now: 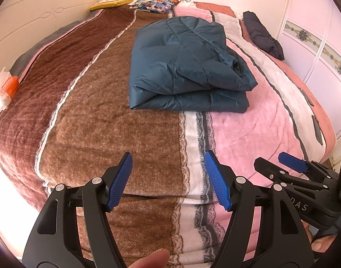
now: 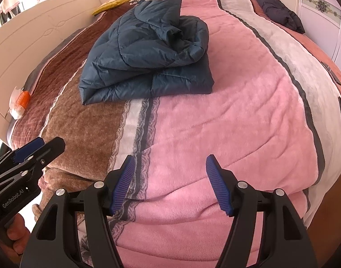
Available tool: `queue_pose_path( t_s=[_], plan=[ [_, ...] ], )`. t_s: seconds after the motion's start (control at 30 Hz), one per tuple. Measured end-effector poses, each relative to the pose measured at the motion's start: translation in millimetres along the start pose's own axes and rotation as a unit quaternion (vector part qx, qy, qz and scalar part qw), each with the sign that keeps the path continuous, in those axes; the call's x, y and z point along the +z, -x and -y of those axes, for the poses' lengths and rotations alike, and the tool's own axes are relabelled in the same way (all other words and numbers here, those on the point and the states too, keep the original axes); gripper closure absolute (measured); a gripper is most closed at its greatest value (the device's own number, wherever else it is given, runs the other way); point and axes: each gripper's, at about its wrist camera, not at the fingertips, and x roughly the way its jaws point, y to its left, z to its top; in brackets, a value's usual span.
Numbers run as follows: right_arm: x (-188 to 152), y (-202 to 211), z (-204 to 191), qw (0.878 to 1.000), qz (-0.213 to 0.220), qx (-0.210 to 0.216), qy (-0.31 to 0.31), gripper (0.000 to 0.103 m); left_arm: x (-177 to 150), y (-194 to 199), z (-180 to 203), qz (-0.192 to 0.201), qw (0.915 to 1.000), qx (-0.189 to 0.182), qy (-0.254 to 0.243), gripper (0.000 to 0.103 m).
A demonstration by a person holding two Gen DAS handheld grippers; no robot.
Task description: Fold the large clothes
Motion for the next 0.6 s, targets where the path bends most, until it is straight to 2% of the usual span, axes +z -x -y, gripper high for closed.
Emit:
queue_pose_path(
  t_s=[0.6],
  plan=[
    [-1.0,-2.8,-2.1,1.000,-0.005,-0.003,0.002,0.037,-0.6,-1.2,-0.4,-0.001,1.0000,-0.002,0.000,0.036]
  ],
)
